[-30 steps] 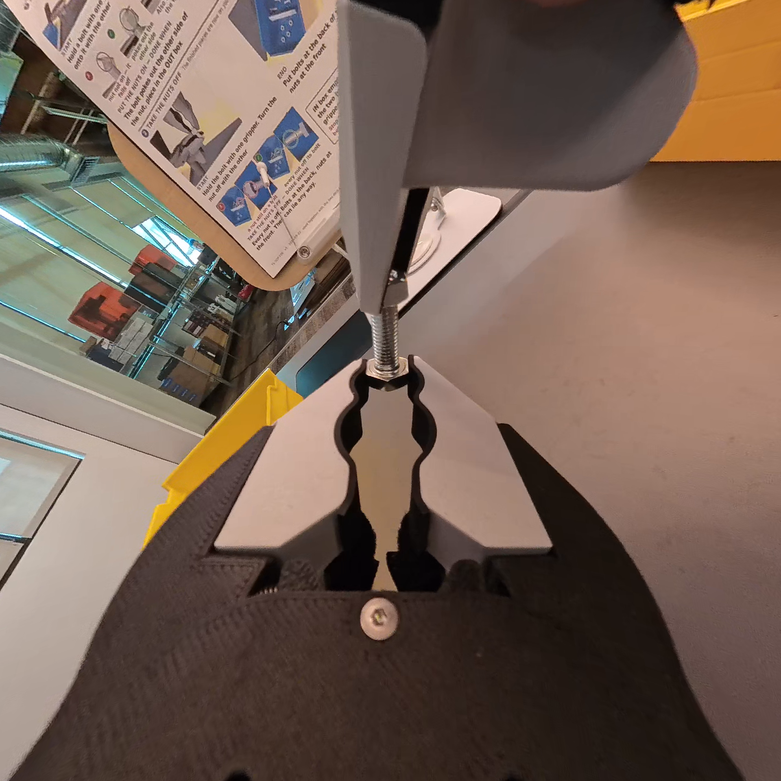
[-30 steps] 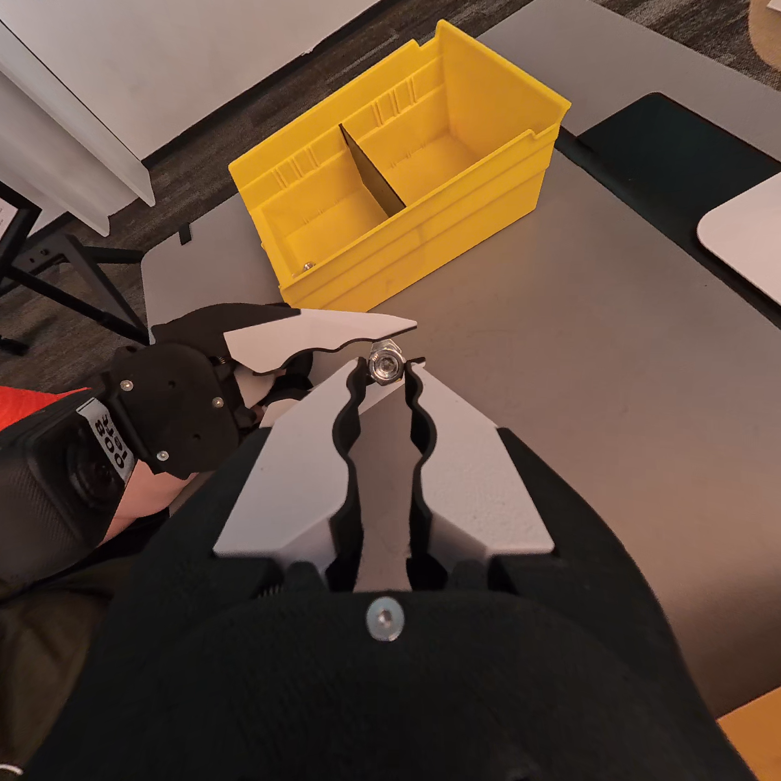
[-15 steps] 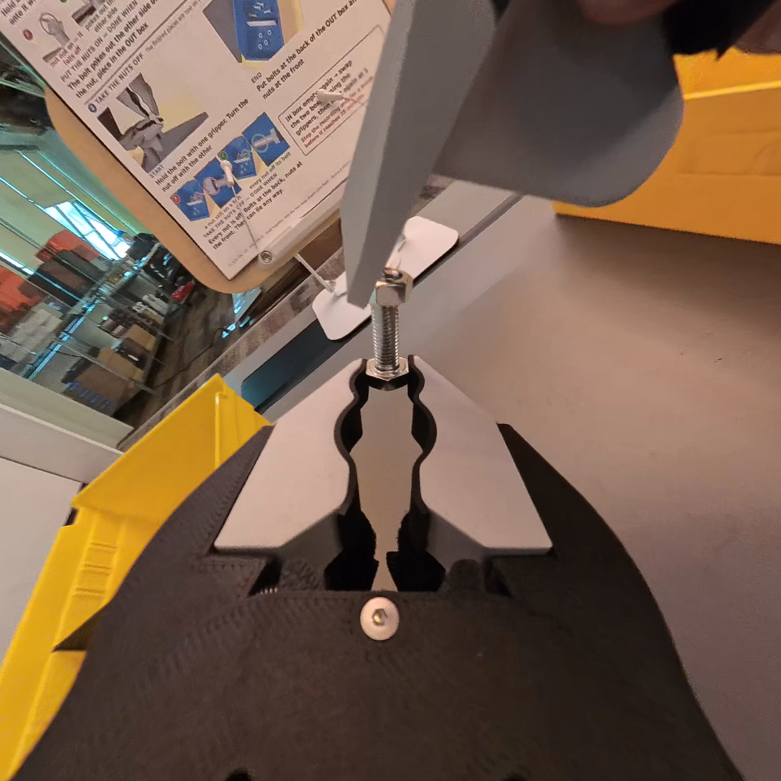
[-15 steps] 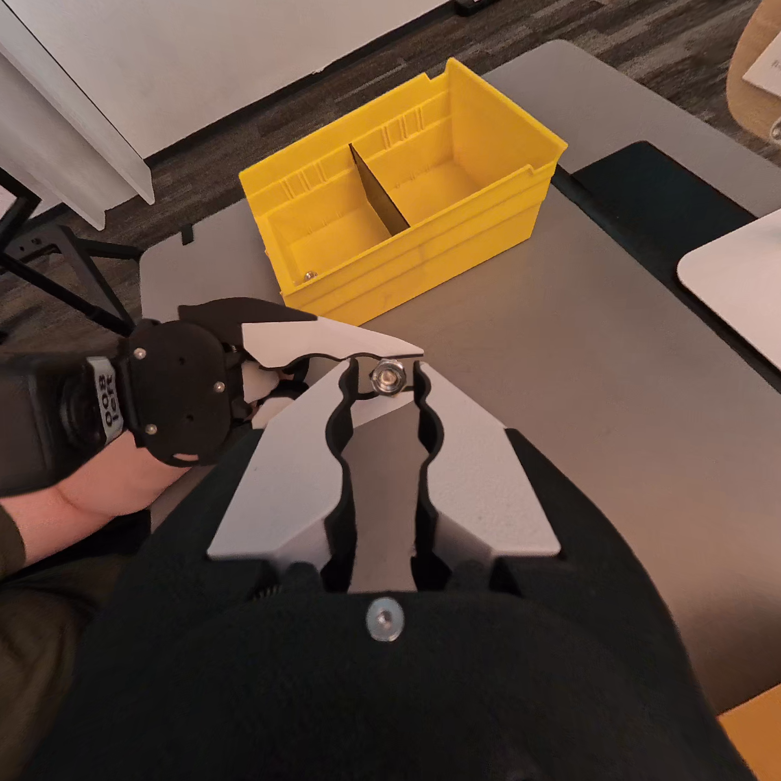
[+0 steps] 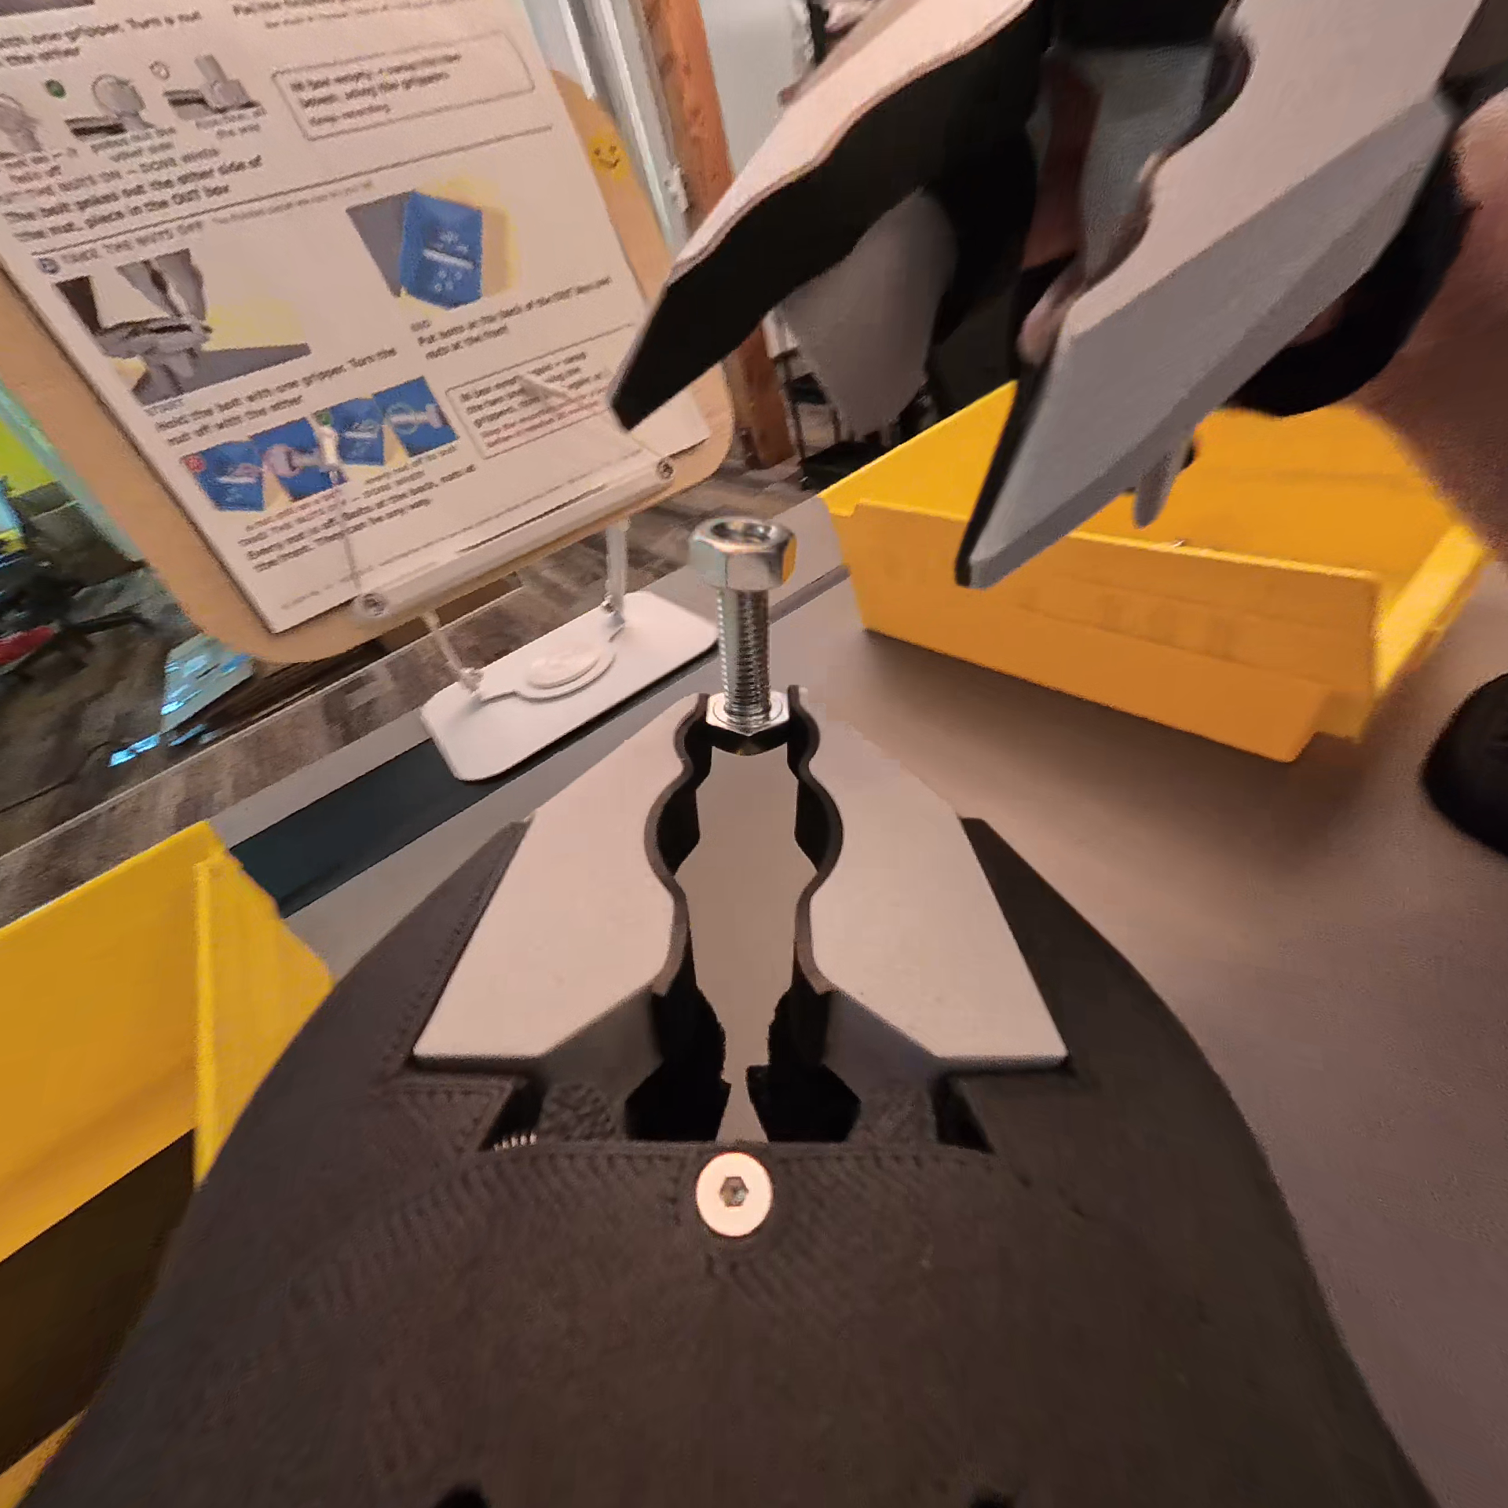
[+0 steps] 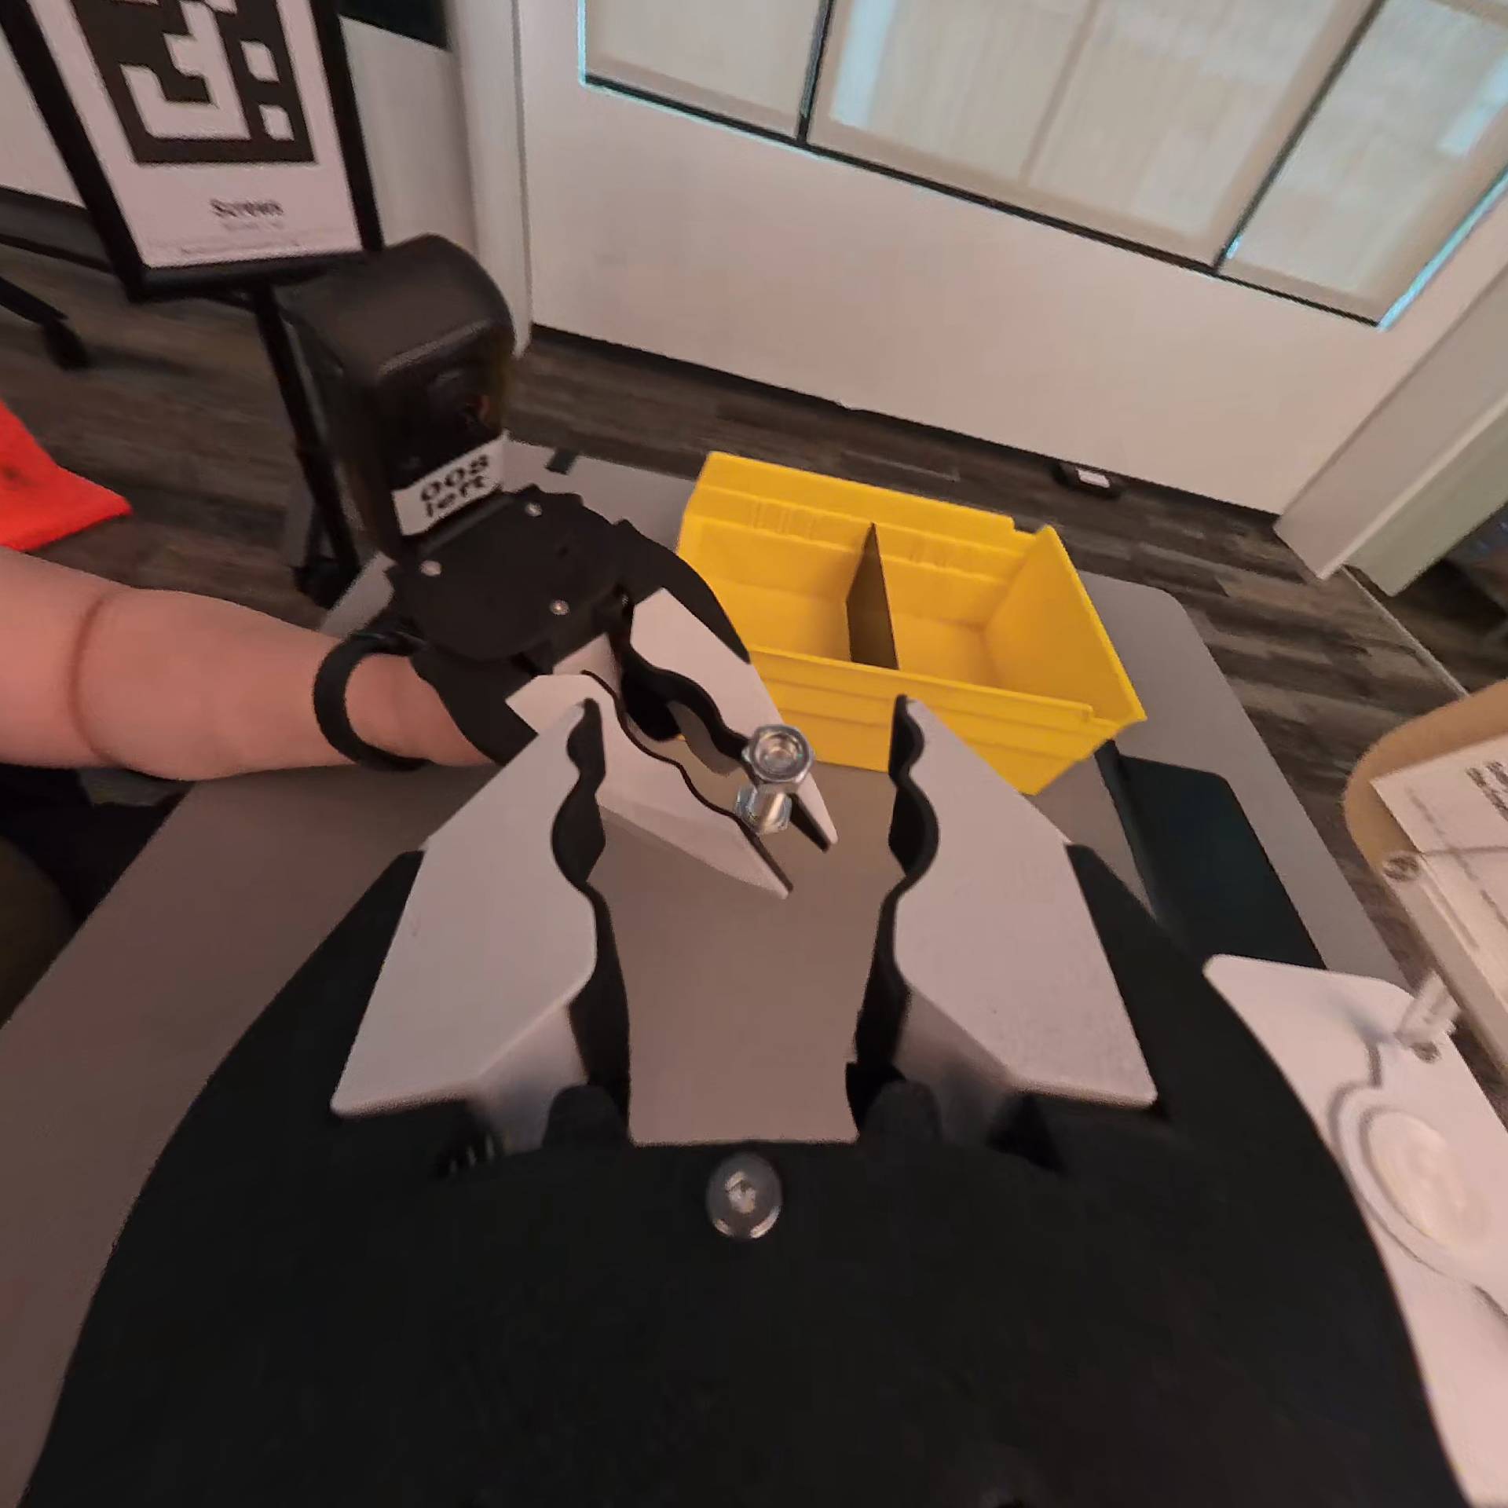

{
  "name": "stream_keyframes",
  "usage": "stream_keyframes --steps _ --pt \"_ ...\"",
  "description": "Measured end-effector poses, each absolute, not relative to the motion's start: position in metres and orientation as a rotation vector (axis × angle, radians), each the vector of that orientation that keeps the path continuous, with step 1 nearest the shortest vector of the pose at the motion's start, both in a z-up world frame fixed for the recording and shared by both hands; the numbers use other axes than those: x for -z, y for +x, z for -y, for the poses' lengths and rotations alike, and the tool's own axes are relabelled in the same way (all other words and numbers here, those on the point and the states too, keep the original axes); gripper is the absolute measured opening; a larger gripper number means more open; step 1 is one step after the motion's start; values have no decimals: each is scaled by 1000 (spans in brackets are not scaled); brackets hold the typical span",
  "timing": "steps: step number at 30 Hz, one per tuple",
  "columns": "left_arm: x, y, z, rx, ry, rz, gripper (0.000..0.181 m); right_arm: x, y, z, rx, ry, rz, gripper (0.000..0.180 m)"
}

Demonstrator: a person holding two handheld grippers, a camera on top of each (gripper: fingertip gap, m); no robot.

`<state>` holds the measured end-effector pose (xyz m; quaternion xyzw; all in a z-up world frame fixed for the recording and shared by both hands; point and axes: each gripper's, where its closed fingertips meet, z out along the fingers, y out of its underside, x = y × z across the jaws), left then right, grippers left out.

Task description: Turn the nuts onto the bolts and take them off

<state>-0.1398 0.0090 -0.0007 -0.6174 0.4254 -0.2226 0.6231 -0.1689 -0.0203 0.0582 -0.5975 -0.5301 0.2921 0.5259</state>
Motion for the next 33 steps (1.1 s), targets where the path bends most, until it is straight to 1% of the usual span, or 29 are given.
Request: stream_keyframes --steps 1,4,6,10,13,20,21,22,28,33 --pt "-2 -138 -6 554 -1408 -975 16 -60 -170 23 -727 -1415 1269 69" --pt "-12 -134 5 675 -1360 -971 16 -65 -170 25 -770 -1381 1258 59" --pt "-18 -133 12 755 -1329 -966 16 -72 -168 29 -816 -1336 1247 45" --pt "-31 -131 26 923 -1270 -963 16 -82 -165 42 -970 -1284 1241 42" --pt "-36 -133 31 998 -1248 -954 16 -83 -164 44 -985 -1264 1247 39" --pt "-33 -129 34 983 -1245 -988 16 -78 -170 39 -1017 -1297 1226 31" --pt "-32 -129 34 977 -1249 -994 16 -77 -171 40 -1018 -1297 1230 26" --pt "-31 -128 34 968 -1251 -997 16 -75 -172 42 -1022 -1300 1247 16" --pt "-32 -131 29 917 -1260 -975 16 -74 -173 35 -1003 -1336 1212 15" --pt "-30 -143 10 749 -1308 -899 16 -73 -182 20 -936 -1388 1115 15"
